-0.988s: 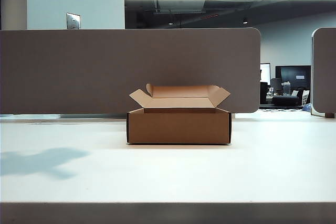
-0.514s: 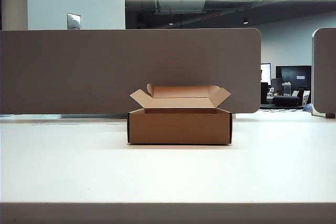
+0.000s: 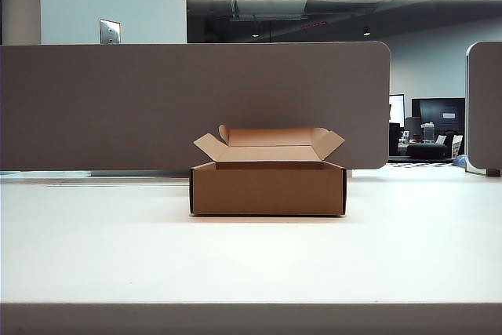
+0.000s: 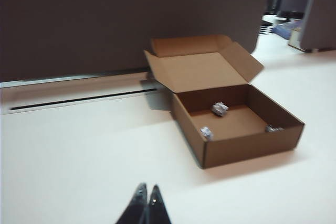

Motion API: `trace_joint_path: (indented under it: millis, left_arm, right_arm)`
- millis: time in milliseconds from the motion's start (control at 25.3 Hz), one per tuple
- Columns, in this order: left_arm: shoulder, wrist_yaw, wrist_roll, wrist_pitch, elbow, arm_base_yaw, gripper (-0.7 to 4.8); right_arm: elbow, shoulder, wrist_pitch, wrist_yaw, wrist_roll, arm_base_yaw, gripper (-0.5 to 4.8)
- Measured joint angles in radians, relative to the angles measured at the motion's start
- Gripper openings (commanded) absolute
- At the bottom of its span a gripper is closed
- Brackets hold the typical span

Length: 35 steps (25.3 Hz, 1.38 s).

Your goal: Pick up all the paper balls on the table and put them in the paper box.

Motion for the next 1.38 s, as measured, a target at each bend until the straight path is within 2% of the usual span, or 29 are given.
trace_joint_path:
  millis: [198, 316, 593, 751, 830, 1068, 1186, 1305, 1384]
  left_arm:
    - [0.003, 0.071, -0.021, 0.081, -0.11, 0.0, -0.06]
    - [0.002, 0.121, -0.032, 0.132, -0.154, 0.0, -0.06]
    - [-0.107, 0.13, -0.035, 0.126, -0.224, 0.0, -0.06]
    - [-0.095, 0.127, -0.035, 0.125, -0.237, 0.013, -0.06]
    - [-0.097, 0.098, -0.035, 0.183, -0.265, 0.048, -0.06]
    - [-0.097, 0.095, -0.048, 0.245, -0.335, 0.152, -0.06]
    - [-0.097, 0.101, -0.05, 0.264, -0.36, 0.206, -0.06]
    - [-0.097, 0.166, -0.049, 0.27, -0.379, 0.288, -0.06]
    - [-0.097, 0.222, -0.038, 0.27, -0.379, 0.378, -0.06]
  right_arm:
    - [-0.088, 0.0, 0.012, 0.004, -0.016, 0.0, 0.54]
    - [-0.156, -0.051, 0.09, 0.0, -0.119, 0.0, 0.54]
    - [-0.23, -0.226, 0.127, -0.002, -0.148, 0.0, 0.53]
    - [-0.245, -0.235, 0.11, -0.01, -0.153, 0.0, 0.53]
    - [-0.288, -0.237, 0.144, -0.045, -0.161, 0.005, 0.52]
    - [-0.389, -0.238, 0.209, -0.045, -0.158, 0.005, 0.47]
    - [-0.441, -0.237, 0.264, -0.044, -0.142, 0.005, 0.16]
    - [-0.481, -0.237, 0.31, -0.044, -0.136, 0.005, 0.1]
    - [-0.535, -0.237, 0.324, -0.044, -0.135, 0.005, 0.08]
